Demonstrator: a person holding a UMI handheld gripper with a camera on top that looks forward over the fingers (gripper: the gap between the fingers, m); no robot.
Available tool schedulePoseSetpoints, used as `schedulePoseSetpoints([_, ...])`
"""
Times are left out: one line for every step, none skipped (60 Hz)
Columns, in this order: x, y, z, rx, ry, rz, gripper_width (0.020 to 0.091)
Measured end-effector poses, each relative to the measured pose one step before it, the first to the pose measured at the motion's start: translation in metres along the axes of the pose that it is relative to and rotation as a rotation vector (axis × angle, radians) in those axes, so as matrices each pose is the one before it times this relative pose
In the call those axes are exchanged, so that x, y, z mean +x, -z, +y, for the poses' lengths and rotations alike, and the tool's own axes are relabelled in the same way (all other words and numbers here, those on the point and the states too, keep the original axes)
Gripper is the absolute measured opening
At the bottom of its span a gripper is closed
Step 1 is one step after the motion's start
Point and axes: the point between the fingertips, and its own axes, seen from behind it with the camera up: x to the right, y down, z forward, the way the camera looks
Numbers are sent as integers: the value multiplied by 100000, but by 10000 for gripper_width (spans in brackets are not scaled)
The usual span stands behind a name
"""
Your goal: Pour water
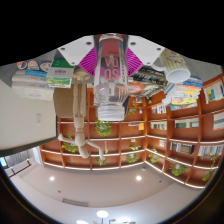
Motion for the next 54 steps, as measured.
schedulePoseSetpoints([-5, 264, -124, 98, 416, -165, 362])
schedulePoseSetpoints([-79, -25, 102, -53, 807, 179, 362])
schedulePoseSetpoints([74, -22, -46, 523, 606, -18, 361])
schedulePoseSetpoints([-34, 22, 16, 338, 470, 410, 361])
schedulePoseSetpoints([-41, 8, -12, 486, 46, 269, 362])
schedulePoseSetpoints([-16, 0, -13, 348, -200, 162, 362])
schedulePoseSetpoints([16, -14, -3, 167, -80, 171, 361])
schedulePoseSetpoints([9, -1, -10, 103, -10, 70, 362])
schedulePoseSetpoints([70, 123, -129, 11, 6, 100, 361])
schedulePoseSetpoints([8, -54, 26, 68, -198, 200, 372])
schedulePoseSetpoints([18, -24, 13, 59, -244, 191, 380])
schedulePoseSetpoints([41, -33, -18, 130, -144, 312, 397])
schedulePoseSetpoints([7, -23, -10, 96, 65, 201, 413])
schedulePoseSetpoints([0, -12, 10, 38, 152, 265, 436])
schedulePoseSetpoints([21, 15, -5, 36, 34, 265, 457])
schedulePoseSetpoints([7, -1, -2, -22, -222, 320, 468])
schedulePoseSetpoints([24, 35, 37, -246, -365, 376, 480])
schedulePoseSetpoints([72, 52, 48, -400, -324, 614, 489])
schedulePoseSetpoints([74, 70, 74, -655, -18, 519, 497])
schedulePoseSetpoints([8, 110, 141, -933, 93, 436, 511])
schedulePoseSetpoints([16, 117, 135, -869, 133, 432, 537])
schedulePoseSetpoints([-1, 143, 91, -705, 192, 355, 580])
schedulePoseSetpoints([-74, 244, 52, -356, 208, 134, 630])
schedulePoseSetpoints([-42, 202, 65, -410, 132, 283, 678])
schedulePoseSetpoints([14, 248, 79, -414, 131, 411, 724])
schedulePoseSetpoints([-36, 256, 122, -472, 107, 281, 759])
schedulePoseSetpoints([-78, 292, 118, -415, 104, 140, 786])
schedulePoseSetpoints([-64, 333, 107, -389, 31, 245, 803])
schedulePoseSetpoints([-21, 371, 123, -381, -39, 351, 810])
schedulePoseSetpoints([-24, 306, 161, -454, 5, 151, 811])
schedulePoseSetpoints([-165, 500, 116, -354, 203, 235, 811])
schedulePoseSetpoints([-80, 460, 46, -145, 294, 273, 815])
schedulePoseSetpoints([-48, 540, 3, 113, 401, 484, 820])
schedulePoseSetpoints([-23, 593, -24, 195, 346, 621, 826])
schedulePoseSetpoints([-13, 602, -26, 201, 222, 706, 828])
schedulePoseSetpoints([-19, 614, -18, 125, 50, 731, 828])
schedulePoseSetpoints([-46, 612, -26, 31, 3, 683, 828])
schedulePoseSetpoints([-29, 587, -52, -125, -2, 495, 829])
schedulePoseSetpoints([-162, 654, -38, 87, -102, 610, 828])
schedulePoseSetpoints([-109, 636, -63, 53, -198, 589, 828])
schedulePoseSetpoints([-68, 630, -23, -140, -261, 702, 827])
schedulePoseSetpoints([-50, 674, 26, -428, -352, 841, 827])
schedulePoseSetpoints([-85, 680, 20, -483, -352, 792, 831])
schedulePoseSetpoints([-124, 635, 5, -344, -214, 556, 831])
schedulePoseSetpoints([-160, 636, 2, -288, 20, 386, 832])
schedulePoseSetpoints([-207, 765, -19, -433, 374, 191, 833])
schedulePoseSetpoints([-197, 556, 37, -494, 372, 85, 833])
schedulePoseSetpoints([-165, 582, 35, -540, 465, 127, 834])
schedulePoseSetpoints([-141, 550, 67, -422, 324, 257, 837])
schedulePoseSetpoints([-122, 540, 49, -278, 113, 389, 839])
schedulePoseSetpoints([-78, 519, 49, -141, 11, 475, 843])
schedulePoseSetpoints([-101, 503, 75, -165, -88, 495, 847])
schedulePoseSetpoints([-98, 469, 77, -210, -129, 470, 846])
schedulePoseSetpoints([-159, 477, 76, -261, 5, 357, 847])
